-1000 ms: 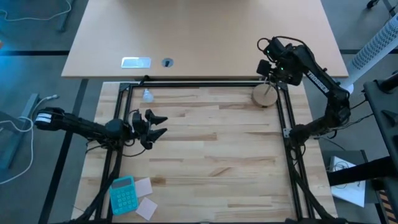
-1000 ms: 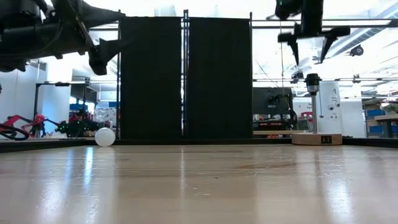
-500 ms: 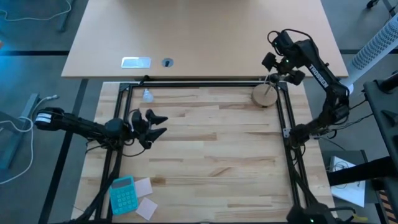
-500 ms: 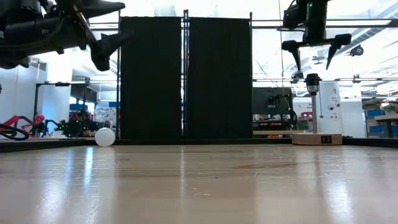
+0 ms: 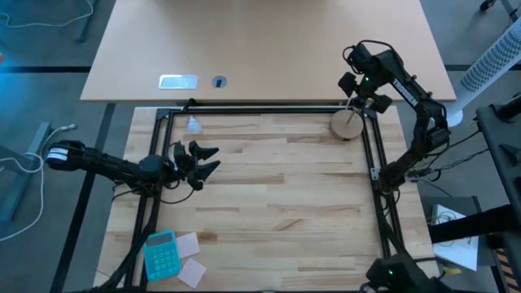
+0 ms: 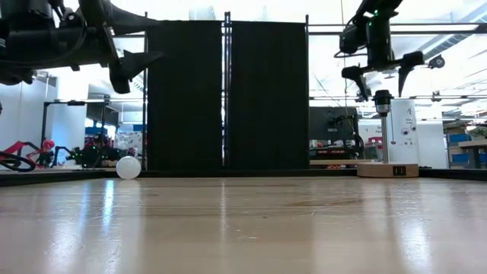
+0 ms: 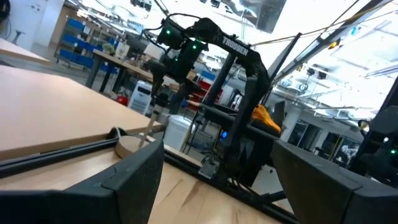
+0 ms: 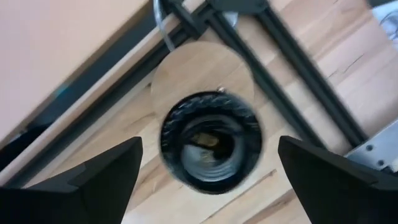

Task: Screw lightbulb
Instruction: Move the lamp from top right to the center of the table

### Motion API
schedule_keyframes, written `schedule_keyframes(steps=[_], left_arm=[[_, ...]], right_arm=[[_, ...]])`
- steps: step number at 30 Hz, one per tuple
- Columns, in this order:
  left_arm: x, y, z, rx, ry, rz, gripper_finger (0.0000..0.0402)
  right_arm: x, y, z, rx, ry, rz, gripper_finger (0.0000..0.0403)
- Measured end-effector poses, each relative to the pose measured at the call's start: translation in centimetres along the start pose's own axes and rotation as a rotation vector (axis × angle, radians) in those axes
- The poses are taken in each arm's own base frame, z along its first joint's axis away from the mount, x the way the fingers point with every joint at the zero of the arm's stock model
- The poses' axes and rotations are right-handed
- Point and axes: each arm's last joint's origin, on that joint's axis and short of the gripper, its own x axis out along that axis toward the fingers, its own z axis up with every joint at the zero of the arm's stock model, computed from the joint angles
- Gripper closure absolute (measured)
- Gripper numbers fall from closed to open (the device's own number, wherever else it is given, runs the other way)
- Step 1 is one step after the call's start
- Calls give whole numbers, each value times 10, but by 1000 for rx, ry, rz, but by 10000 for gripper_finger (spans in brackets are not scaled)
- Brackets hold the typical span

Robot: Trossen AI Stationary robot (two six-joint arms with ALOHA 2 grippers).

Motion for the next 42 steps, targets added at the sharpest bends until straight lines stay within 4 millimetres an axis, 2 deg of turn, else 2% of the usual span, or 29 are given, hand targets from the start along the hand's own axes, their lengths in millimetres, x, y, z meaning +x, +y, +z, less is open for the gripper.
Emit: schedule_keyframes(steps=[4,13,32,37,42], left_arm=[[0,0,-1,-9,6,-5,111],[0,0,-1,-26,16,-21,111],[0,0,-1,-32,16,-24,111],[0,-1,-1,-27,18,-28,111],[2,-2,2,-28,3,-34,111]], right_arm=[[10,9,2,9,15,5,32],[13,8,5,46,-8,-34,36],[11,3,3,49,-16,-73,140],[11,4,3,20,-8,-70,151],[10,6,-3,-63,-5,-65,147]])
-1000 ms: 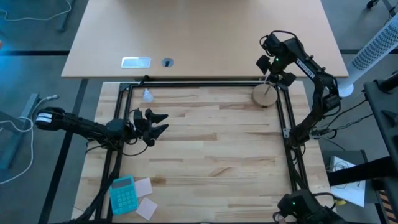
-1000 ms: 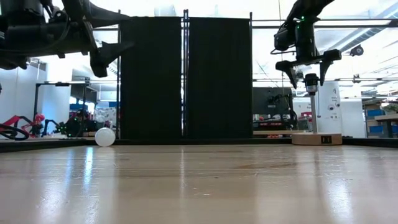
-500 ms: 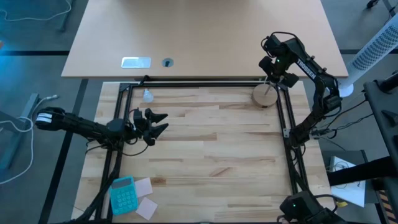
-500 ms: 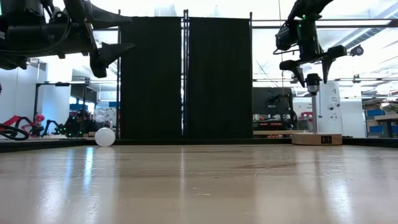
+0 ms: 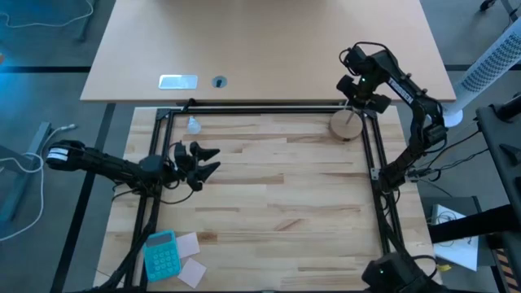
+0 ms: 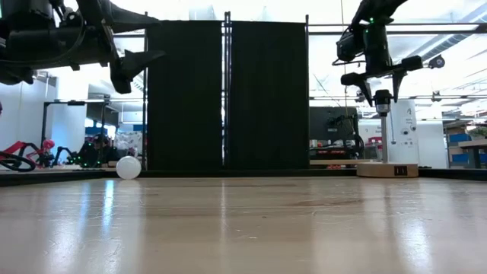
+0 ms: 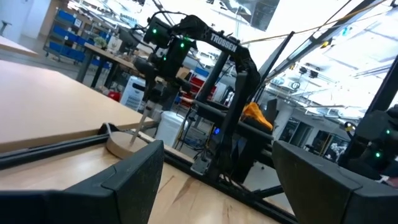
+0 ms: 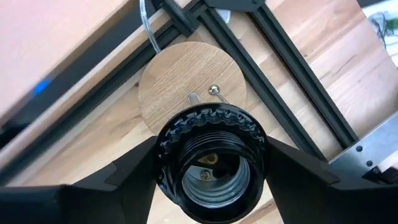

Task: Screw lightbulb
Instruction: Move the lamp from top right to the center of the table

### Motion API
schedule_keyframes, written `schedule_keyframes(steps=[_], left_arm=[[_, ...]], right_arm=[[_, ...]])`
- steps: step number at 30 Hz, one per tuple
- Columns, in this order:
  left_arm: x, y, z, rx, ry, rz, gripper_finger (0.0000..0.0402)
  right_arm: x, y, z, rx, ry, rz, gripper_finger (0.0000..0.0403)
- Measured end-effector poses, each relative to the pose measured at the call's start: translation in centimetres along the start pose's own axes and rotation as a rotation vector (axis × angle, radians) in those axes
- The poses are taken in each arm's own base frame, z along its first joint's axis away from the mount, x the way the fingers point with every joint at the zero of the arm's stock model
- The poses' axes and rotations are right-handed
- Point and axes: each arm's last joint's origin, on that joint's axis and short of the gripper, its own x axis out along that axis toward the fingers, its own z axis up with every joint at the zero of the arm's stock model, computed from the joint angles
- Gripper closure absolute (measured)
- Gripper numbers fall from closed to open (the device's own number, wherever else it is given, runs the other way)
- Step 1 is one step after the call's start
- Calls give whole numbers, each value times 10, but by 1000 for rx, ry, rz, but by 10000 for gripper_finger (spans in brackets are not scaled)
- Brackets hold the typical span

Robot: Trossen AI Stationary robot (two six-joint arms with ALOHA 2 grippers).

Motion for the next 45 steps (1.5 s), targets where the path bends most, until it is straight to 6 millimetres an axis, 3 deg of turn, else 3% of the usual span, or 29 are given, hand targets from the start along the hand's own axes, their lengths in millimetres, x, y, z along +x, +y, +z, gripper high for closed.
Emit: schedule_keyframes(steps=[9,18,24,35,45], left_arm=[[6,-4,6,76,-15,-6,111],[6,-4,6,74,-16,-6,111],[6,-4,6,90,-13,-5,111],[6,-4,5,104,-7,-3,111],[8,-3,-1,118,26,8,111]], right_arm=[[-24,0,-34,-263,-53,73,152],[-51,-4,-105,-469,-53,167,146],[-52,4,-156,-570,15,197,150],[-52,7,-168,-579,101,231,155],[-45,17,-205,-641,174,246,146]])
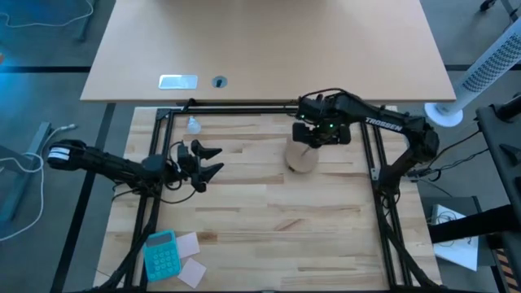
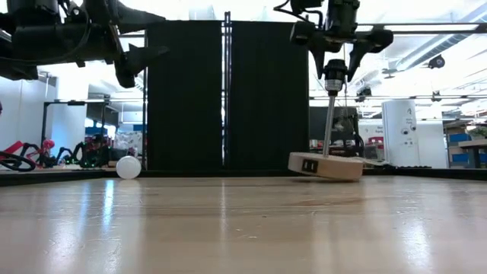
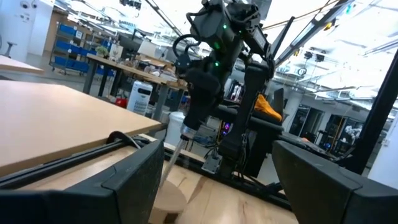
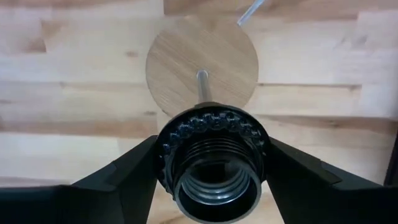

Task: Screw lightbulb
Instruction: Move the lamp from top right to the center of the table, then insert the lightbulb into the lamp

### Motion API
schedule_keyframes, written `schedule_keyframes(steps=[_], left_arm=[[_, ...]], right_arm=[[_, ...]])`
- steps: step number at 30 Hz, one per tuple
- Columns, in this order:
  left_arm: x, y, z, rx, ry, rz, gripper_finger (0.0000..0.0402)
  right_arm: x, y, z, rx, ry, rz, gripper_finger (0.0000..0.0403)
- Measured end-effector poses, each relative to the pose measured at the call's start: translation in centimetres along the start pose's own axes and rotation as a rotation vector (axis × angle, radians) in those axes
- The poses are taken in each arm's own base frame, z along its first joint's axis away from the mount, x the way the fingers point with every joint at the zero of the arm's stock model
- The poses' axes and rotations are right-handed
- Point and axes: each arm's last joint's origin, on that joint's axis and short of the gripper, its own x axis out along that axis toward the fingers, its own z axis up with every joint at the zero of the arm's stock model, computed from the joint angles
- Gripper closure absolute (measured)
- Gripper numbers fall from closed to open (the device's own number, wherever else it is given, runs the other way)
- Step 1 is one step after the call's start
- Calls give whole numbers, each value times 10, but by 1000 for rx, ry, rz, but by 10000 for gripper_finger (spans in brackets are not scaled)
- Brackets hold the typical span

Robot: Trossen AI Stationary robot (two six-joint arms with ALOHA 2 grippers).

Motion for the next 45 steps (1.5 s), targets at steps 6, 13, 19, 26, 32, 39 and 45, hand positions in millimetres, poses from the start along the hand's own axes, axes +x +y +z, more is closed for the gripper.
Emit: schedule_keyframes(steps=[6,13,19,26,32,39,45], left_arm=[[0,0,-1,3,9,2,111],[0,0,-1,2,4,7,111],[8,-3,-3,16,57,-12,111],[43,-22,12,118,243,-77,111],[53,-26,32,233,427,-29,111],[61,-18,66,164,544,108,111],[81,4,107,5,491,384,111]], right_arm=[[-2,15,-25,-44,56,32,153],[-16,28,-37,-103,75,65,144],[0,35,-31,-161,92,-21,143],[11,41,-28,-232,103,-36,134],[4,37,-28,-275,98,-20,85],[-26,30,-27,-275,48,68,41],[-77,17,-24,-243,-127,198,39]])
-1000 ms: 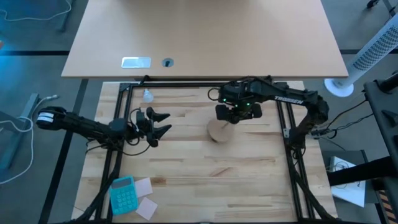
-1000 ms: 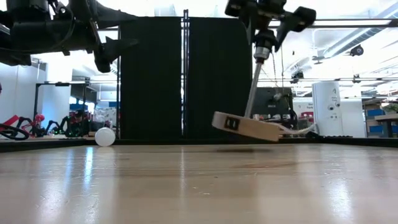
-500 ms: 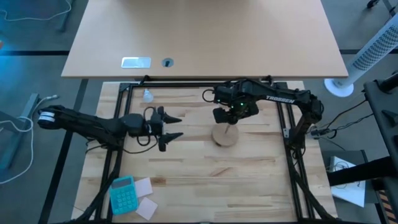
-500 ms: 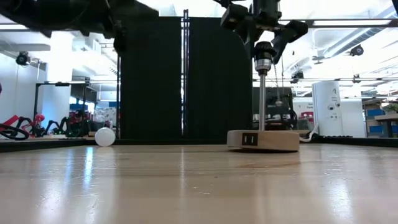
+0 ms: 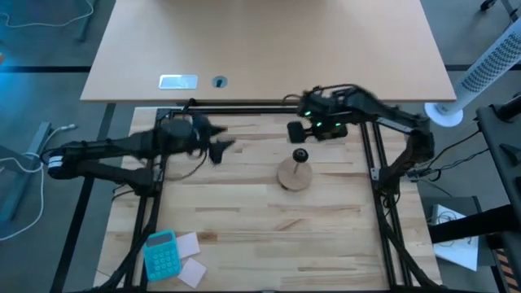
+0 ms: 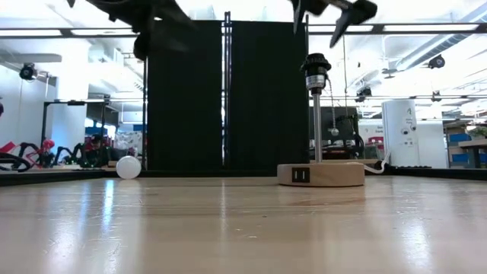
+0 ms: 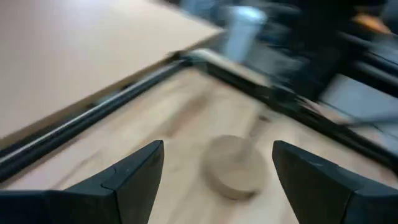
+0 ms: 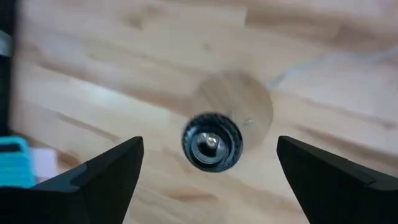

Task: Screw lightbulb
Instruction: Insert the lightbulb into the lamp

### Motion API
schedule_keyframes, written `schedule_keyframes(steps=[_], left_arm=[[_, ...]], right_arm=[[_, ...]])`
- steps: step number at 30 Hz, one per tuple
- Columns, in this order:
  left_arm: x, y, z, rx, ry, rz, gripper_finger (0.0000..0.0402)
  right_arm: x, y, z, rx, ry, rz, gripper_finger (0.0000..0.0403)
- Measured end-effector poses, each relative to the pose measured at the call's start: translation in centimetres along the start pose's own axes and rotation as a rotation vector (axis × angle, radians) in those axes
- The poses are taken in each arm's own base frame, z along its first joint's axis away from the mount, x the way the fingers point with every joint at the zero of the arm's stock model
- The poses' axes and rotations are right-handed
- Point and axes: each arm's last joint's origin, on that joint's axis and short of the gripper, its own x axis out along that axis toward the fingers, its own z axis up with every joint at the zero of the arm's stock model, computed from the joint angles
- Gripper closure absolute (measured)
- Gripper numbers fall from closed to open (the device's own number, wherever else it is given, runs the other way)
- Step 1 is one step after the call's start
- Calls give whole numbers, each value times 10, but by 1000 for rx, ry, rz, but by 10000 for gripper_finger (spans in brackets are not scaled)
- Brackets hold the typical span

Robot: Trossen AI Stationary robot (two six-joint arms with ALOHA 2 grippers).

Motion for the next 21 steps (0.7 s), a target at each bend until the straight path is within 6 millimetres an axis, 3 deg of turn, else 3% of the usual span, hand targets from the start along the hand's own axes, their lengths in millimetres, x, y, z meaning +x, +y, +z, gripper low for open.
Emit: schedule_keyframes(steps=[5,11,16,21], left_arm=[[5,26,34,-197,83,323,111],[18,58,58,-280,278,654,111],[44,91,65,-497,423,843,111],[69,127,58,-622,611,901,110]], right_arm=[[-40,-9,4,-37,-177,59,38],[-63,-24,8,-131,-272,66,38],[-71,-32,0,-256,-259,51,38],[-80,-37,-19,-384,-224,50,38]])
